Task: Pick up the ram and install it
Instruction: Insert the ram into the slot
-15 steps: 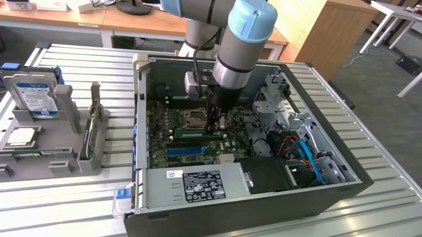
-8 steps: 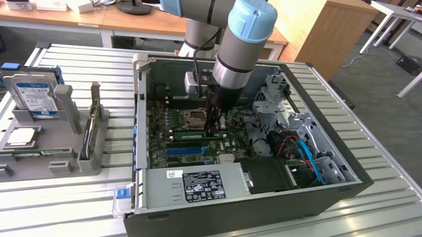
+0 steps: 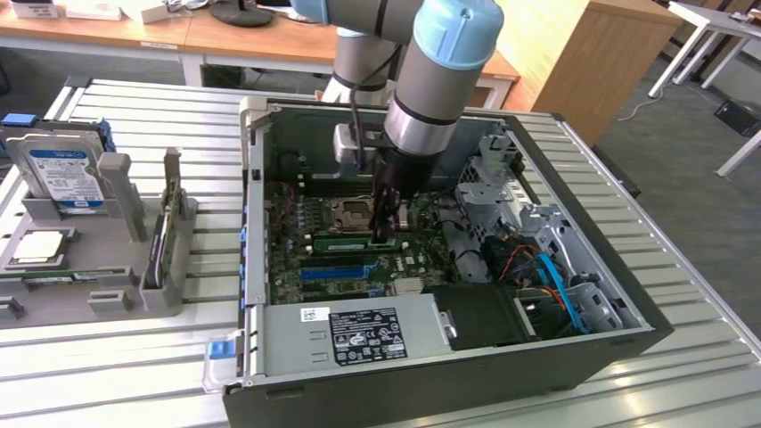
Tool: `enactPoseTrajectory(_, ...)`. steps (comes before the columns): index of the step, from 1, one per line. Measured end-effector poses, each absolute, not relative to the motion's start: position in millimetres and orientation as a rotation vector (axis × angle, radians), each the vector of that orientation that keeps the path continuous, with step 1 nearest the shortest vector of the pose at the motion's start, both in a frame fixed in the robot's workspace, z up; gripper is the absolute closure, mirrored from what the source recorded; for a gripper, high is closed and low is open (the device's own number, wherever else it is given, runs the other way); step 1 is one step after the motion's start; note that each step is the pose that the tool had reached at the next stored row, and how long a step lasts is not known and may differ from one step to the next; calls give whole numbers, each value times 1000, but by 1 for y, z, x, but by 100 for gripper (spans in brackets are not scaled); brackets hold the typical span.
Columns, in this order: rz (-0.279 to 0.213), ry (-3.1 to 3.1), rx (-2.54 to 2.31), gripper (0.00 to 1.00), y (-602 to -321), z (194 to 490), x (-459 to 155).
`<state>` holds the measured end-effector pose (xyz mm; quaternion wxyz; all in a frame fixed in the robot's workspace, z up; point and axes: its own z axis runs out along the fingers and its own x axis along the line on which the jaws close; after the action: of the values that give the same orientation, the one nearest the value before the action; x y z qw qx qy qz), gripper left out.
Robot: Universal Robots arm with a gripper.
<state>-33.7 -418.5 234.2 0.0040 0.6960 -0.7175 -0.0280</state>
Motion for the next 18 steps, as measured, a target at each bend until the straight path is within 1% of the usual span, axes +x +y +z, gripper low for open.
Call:
enactPoseTrajectory(7,-88,-2249,2181,69,-418,250,-34)
enactPoseTrajectory(18,-88,-2249,2181,69,-418,266,-34)
